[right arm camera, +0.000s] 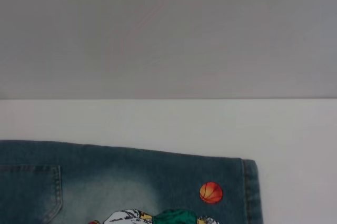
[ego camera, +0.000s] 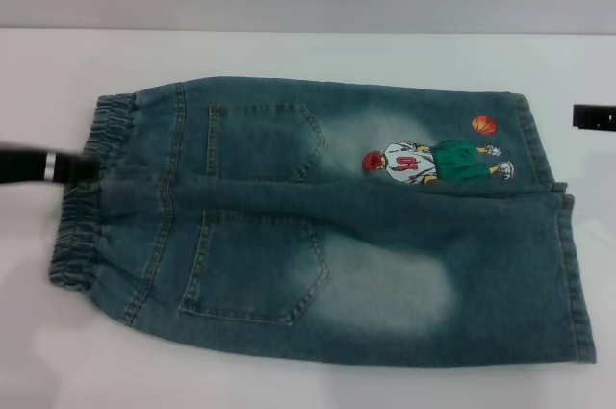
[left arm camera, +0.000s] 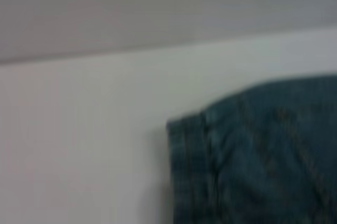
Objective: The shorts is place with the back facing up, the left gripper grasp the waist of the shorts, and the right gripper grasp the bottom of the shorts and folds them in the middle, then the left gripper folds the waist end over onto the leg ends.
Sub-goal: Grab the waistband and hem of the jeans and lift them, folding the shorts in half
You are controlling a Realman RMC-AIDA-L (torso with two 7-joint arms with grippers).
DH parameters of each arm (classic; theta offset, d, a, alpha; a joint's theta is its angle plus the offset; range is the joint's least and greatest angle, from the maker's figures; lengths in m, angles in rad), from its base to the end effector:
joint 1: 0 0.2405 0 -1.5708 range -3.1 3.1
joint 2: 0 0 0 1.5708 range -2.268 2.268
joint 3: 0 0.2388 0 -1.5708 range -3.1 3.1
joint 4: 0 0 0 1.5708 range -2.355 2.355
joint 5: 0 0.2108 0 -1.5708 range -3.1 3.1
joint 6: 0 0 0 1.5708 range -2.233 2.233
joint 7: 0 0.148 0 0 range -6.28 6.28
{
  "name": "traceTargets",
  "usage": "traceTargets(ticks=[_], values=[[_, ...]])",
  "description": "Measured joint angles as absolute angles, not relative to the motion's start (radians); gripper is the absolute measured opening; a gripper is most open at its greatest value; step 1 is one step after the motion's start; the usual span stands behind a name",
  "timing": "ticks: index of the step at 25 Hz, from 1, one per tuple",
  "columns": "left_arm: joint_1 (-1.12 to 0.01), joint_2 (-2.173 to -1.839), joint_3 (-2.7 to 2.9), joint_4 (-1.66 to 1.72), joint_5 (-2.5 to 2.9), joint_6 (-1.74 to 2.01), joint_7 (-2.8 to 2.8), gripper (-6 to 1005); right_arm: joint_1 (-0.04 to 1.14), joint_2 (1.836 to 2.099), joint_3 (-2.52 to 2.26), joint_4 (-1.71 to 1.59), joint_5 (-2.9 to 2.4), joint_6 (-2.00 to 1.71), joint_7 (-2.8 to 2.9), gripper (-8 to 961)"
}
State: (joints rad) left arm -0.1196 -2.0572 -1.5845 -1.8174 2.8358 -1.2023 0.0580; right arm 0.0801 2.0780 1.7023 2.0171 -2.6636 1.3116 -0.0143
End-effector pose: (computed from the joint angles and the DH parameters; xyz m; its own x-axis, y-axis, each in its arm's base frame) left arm -0.2132 0.3165 0.0661 0.5737 0.7513 0.3263 0.6599 -0.1879 -0.7275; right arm 0.1777 0.3006 0.0960 0.5081 -0.7120 -0.4847 -0.7867 -0.1546 -0.5976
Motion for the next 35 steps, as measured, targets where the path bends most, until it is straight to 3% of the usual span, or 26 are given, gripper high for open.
traceTargets(ticks=[14, 35], values=[[-0.166, -2.058, -1.587, -1.806, 2.880, -1.466, 0.016, 619, 0.083, 2.077, 1.688, 1.932, -2.666, 1.298, 0.009, 720], [-0.213, -2.060, -1.565, -1.688, 2.880, -1.465, -0.009, 616, 0.090, 2.074, 1.649, 1.895, -2.691, 1.245, 0.002, 719]])
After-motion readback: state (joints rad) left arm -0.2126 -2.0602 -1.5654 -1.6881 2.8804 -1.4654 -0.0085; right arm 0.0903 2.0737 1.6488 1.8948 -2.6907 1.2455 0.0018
